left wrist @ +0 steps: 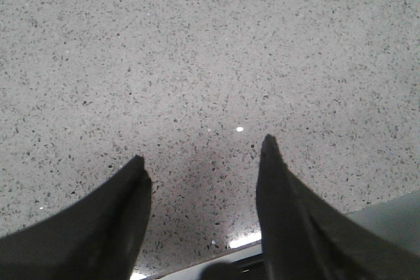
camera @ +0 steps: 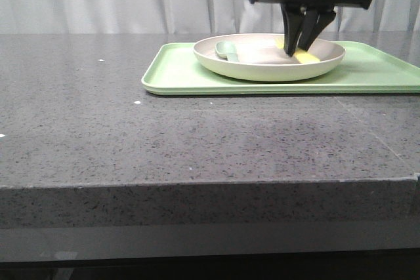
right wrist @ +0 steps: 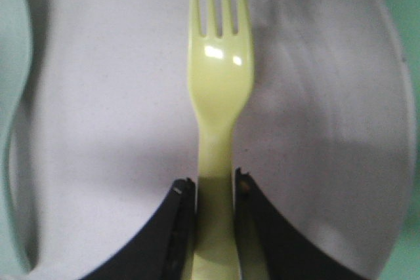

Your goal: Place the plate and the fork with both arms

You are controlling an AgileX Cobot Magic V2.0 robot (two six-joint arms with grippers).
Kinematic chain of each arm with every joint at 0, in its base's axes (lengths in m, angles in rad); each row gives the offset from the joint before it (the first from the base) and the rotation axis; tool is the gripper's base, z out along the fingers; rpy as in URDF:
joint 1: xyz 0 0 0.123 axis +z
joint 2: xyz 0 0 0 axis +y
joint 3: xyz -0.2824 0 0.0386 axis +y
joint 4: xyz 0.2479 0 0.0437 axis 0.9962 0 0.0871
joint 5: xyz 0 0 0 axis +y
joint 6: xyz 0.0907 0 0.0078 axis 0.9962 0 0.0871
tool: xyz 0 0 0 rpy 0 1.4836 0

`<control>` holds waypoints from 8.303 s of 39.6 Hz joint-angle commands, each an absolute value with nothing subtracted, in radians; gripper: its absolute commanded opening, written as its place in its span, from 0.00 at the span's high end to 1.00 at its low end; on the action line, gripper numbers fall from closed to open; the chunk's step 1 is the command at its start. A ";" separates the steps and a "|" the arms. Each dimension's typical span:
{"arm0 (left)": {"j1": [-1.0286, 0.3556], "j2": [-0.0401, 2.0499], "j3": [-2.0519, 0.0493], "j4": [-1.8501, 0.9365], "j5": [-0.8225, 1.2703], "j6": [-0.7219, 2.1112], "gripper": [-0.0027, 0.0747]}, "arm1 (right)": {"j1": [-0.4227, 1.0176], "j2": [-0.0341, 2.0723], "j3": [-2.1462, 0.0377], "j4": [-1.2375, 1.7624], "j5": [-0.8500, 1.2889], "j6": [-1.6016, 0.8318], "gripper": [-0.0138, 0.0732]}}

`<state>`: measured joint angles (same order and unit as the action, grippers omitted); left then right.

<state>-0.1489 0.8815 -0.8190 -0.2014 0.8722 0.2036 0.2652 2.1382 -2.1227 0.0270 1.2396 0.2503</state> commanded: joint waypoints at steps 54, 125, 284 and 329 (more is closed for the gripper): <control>-0.147 0.876 -0.845 -0.222 0.827 0.204 0.50 | 0.043 1.999 -1.920 0.024 1.159 0.133 0.67; -0.147 0.876 -0.845 -0.222 0.818 0.204 0.50 | 0.301 0.699 -0.972 -0.035 0.955 0.089 0.39; -0.005 -0.028 0.008 0.000 -0.070 -0.053 0.99 | 0.301 0.557 -0.922 -0.049 0.955 0.089 0.92; -0.005 -0.028 0.008 0.006 -0.070 -0.053 0.99 | -0.021 0.148 -0.391 0.041 0.460 -0.129 0.92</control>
